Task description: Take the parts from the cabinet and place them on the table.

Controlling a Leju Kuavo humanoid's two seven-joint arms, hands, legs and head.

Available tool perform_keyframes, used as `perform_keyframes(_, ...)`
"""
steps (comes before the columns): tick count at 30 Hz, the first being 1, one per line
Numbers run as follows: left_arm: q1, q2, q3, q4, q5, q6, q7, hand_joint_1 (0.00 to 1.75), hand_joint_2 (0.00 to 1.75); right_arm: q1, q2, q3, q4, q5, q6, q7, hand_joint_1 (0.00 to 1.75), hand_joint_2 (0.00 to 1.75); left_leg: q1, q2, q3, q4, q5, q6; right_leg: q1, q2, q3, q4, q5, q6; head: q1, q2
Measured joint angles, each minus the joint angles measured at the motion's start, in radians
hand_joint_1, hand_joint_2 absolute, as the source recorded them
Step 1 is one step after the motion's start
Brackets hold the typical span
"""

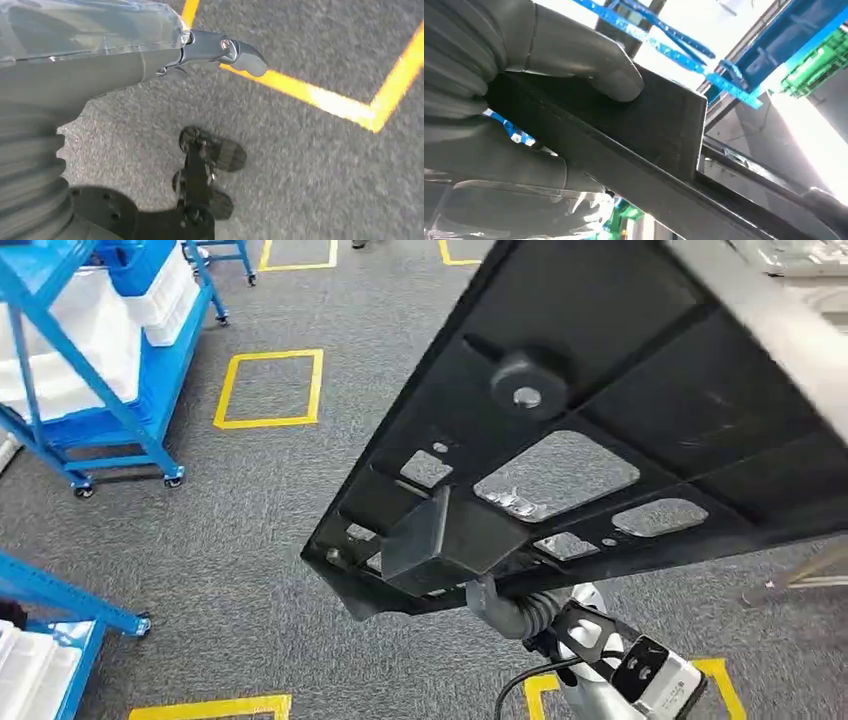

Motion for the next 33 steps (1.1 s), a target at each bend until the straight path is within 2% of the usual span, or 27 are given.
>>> perform_keyframes(1,0.002,0.0,0.0,0.0,-0.001,0.0,0.003,0.0,1.75,-0.008,0.001,0.002,0.006,0.0,0.008,0.0,1.75,1.75,0.001,-0.021,-0.035,0.076,-0.043,-0.001,0.001,0.009,-0.002,0.0,0.002,-0.005,0.0,0.0)
perform_keyframes(3,0.007,0.0,0.0,0.0,0.0,0.0,0.009,0.0,1.75,-0.021,0.001,0.01,0.023,-0.003,0.026,0.0,1.75,1.75,0.0,-0.042,-0.114,0.239,-0.107,-0.003,0.004,0.036,-0.002,0.001,0.002,-0.007,0.0,0.0)
perform_keyframes(4,0.009,-0.001,0.0,0.0,0.0,0.0,0.01,0.0,1.75,-0.023,0.001,0.012,0.034,-0.004,0.034,0.0,1.75,1.75,0.0,-0.046,-0.137,0.277,-0.106,-0.001,0.006,0.049,-0.002,0.001,0.002,-0.007,0.0,0.0)
perform_keyframes(5,0.009,-0.002,0.0,0.0,0.0,0.0,0.011,0.0,1.75,-0.025,0.001,0.013,0.041,-0.004,0.041,0.0,1.75,1.75,0.0,-0.048,-0.135,0.261,-0.082,0.001,0.006,0.06,0.0,0.002,0.002,-0.006,0.0,0.0)
perform_keyframes(6,0.008,-0.005,0.0,0.0,0.0,0.0,0.011,0.0,1.75,-0.031,0.001,0.014,0.045,-0.004,0.046,0.0,1.75,1.75,0.0,-0.05,-0.113,0.204,-0.039,0.005,0.007,0.073,0.0,0.004,0.002,-0.006,0.0,0.0)
perform_keyframes(7,0.006,-0.006,0.0,0.0,0.0,0.0,0.012,0.0,1.75,-0.041,0.001,0.016,0.053,-0.004,0.051,0.0,1.75,1.75,0.0,-0.057,-0.075,0.114,0.013,0.009,0.006,0.086,0.001,0.006,0.002,-0.006,0.0,0.0)
perform_keyframes(8,0.005,-0.007,0.0,0.0,0.0,0.0,0.012,0.0,1.75,-0.053,0.002,0.018,0.058,-0.002,0.056,0.0,1.75,1.75,0.001,-0.079,-0.035,0.022,0.059,0.013,0.006,0.099,0.001,0.008,0.0,-0.004,0.0,0.0)
perform_keyframes(9,0.005,-0.007,0.0,0.0,0.0,-0.001,0.013,0.0,1.75,-0.068,0.002,0.018,0.066,0.0,0.062,0.0,1.75,1.75,0.0,-0.13,-0.017,-0.025,0.058,0.018,0.01,0.109,-0.003,0.013,0.0,0.002,0.0,0.0)
perform_keyframes(11,0.004,-0.01,0.0,0.0,0.0,-0.007,0.012,0.0,1.75,-0.089,0.002,0.022,0.079,0.003,0.064,0.0,1.75,1.75,-0.001,-0.116,-0.012,-0.037,0.057,0.019,0.003,0.129,-0.012,0.014,0.004,0.015,0.0,0.0)
perform_keyframes(13,0.0,-0.013,0.0,0.0,0.0,-0.012,0.01,0.0,1.75,-0.094,0.002,0.022,0.089,0.003,0.064,0.0,1.75,1.75,-0.002,-0.101,-0.01,-0.042,0.064,0.03,0.002,0.149,-0.015,0.007,0.011,0.03,0.0,0.0)
perform_keyframes(14,-0.002,-0.018,0.0,0.0,0.0,-0.014,0.009,0.0,1.75,-0.097,0.002,0.023,0.093,0.003,0.064,0.0,1.75,1.75,0.007,-0.084,-0.007,-0.052,0.071,0.04,0.003,0.114,-0.018,0.019,0.002,0.031,0.0,0.0)
perform_keyframes(15,-0.003,-0.019,0.0,0.0,0.0,-0.014,0.009,0.0,1.75,-0.106,0.002,0.023,0.096,0.002,0.063,0.0,1.75,1.75,0.004,-0.075,-0.006,-0.054,0.072,0.046,0.01,0.058,-0.035,0.052,-0.024,0.033,0.0,0.0)
perform_keyframes(16,-0.001,-0.019,0.0,0.0,0.0,-0.014,0.009,0.0,1.75,-0.113,0.002,0.024,0.099,0.002,0.064,0.0,1.75,1.75,0.001,-0.063,-0.007,-0.054,0.072,0.049,0.009,0.034,-0.065,0.116,-0.063,0.036,0.0,0.0)
perform_keyframes(18,0.004,-0.019,0.0,0.0,0.0,-0.014,0.009,0.0,1.75,-0.115,0.002,0.026,0.106,0.002,0.063,0.0,1.75,1.75,-0.004,-0.036,-0.007,-0.054,0.07,0.052,0.002,0.021,-0.144,0.278,-0.13,0.042,0.0,0.0)
perform_keyframes(19,0.005,-0.019,0.0,0.0,0.0,-0.015,0.009,0.0,1.75,-0.115,0.002,0.026,0.111,0.001,0.063,0.0,1.75,1.75,-0.005,-0.023,-0.008,-0.054,0.069,0.053,0.001,0.021,-0.168,0.326,-0.137,0.044,0.0,0.0)
perform_keyframes(20,0.005,-0.02,0.0,0.0,0.0,-0.016,0.009,0.0,1.75,-0.115,0.002,0.026,0.117,-0.004,0.063,0.0,1.75,1.75,-0.005,-0.01,-0.007,-0.053,0.067,0.052,-0.001,0.019,-0.165,0.317,-0.12,0.045,0.0,0.0)
perform_keyframes(21,0.004,-0.022,0.0,0.0,0.0,-0.016,0.009,0.0,1.75,-0.115,0.002,0.026,0.12,-0.008,0.063,0.0,1.75,1.75,-0.005,0.0,-0.006,-0.053,0.066,0.051,-0.002,0.015,-0.138,0.264,-0.086,0.045,0.0,0.0)
perform_keyframes(22,0.003,-0.023,0.0,0.0,0.0,-0.016,0.009,0.0,1.75,-0.116,0.002,0.026,0.122,-0.01,0.063,0.0,1.75,1.75,-0.005,0.011,-0.003,-0.052,0.063,0.048,-0.001,0.005,-0.088,0.171,-0.04,0.043,0.0,0.0)
perform_keyframes(23,0.002,-0.025,0.0,0.0,0.0,-0.014,0.009,0.0,1.75,-0.118,0.002,0.026,0.124,-0.011,0.065,0.0,1.75,1.75,-0.005,0.019,0.0,-0.051,0.06,0.045,0.0,-0.018,-0.035,0.076,-0.002,0.04,0.0,0.0)
perform_keyframes(24,0.001,-0.025,0.0,0.0,0.0,-0.01,0.009,0.0,1.75,-0.119,0.002,0.026,0.126,-0.011,0.068,0.0,1.75,1.75,-0.009,0.027,0.002,-0.05,0.057,0.041,0.008,-0.067,-0.002,0.011,-0.01,0.034,0.0,0.0)
perform_keyframes(25,0.001,-0.027,0.0,0.0,0.0,-0.004,0.009,0.0,1.75,-0.119,0.006,0.027,0.128,-0.011,0.076,0.0,1.75,1.75,-0.014,0.032,0.001,-0.047,0.053,0.034,0.014,-0.056,-0.003,0.007,-0.004,0.026,0.0,0.0)
perform_keyframes(28,-0.003,-0.027,0.0,0.0,0.0,0.011,0.013,0.0,1.75,-0.119,0.008,0.026,0.131,-0.011,0.083,0.0,1.75,1.75,-0.013,0.061,0.008,-0.051,0.051,0.02,0.02,-0.023,-0.01,0.006,-0.002,0.015,0.0,0.0)
perform_keyframes(29,-0.005,-0.027,0.002,0.0,0.0,0.012,0.011,0.0,1.75,-0.119,0.009,0.025,0.132,-0.012,0.082,0.0,1.75,1.75,-0.011,0.06,0.004,-0.048,0.044,0.014,0.009,-0.012,-0.004,-0.004,0.004,0.007,0.0,0.0)
perform_keyframes(30,-0.007,-0.028,0.002,0.0,0.0,0.011,0.01,0.0,1.75,-0.12,0.011,0.025,0.133,-0.013,0.082,0.0,1.75,1.75,-0.006,0.014,-0.001,-0.024,0.023,0.009,0.008,-0.004,-0.002,-0.007,0.007,0.002,0.0,0.0)
perform_keyframes(31,-0.005,-0.029,0.003,0.0,-0.002,0.009,0.009,0.0,1.75,-0.121,0.014,0.024,0.134,-0.013,0.08,0.0,1.75,1.75,-0.004,-0.02,-0.027,0.04,-0.016,0.008,0.007,0.003,-0.003,-0.007,0.008,-0.004,0.0,0.0)
perform_keyframes(32,-0.003,-0.028,0.007,0.0,0.0,0.009,0.01,0.0,1.75,-0.119,0.016,0.024,0.134,-0.014,0.079,0.0,1.75,1.75,-0.003,-0.038,-0.066,0.127,-0.059,0.005,0.007,0.015,-0.003,-0.007,0.008,-0.006,0.0,0.0)
perform_keyframes(33,-0.001,-0.027,0.011,0.0,0.0,0.013,0.018,0.0,1.75,-0.115,0.016,0.024,0.134,-0.019,0.08,0.0,1.75,1.75,-0.003,-0.046,-0.107,0.212,-0.093,0.003,0.008,0.028,-0.003,-0.007,0.008,-0.006,0.0,0.0)
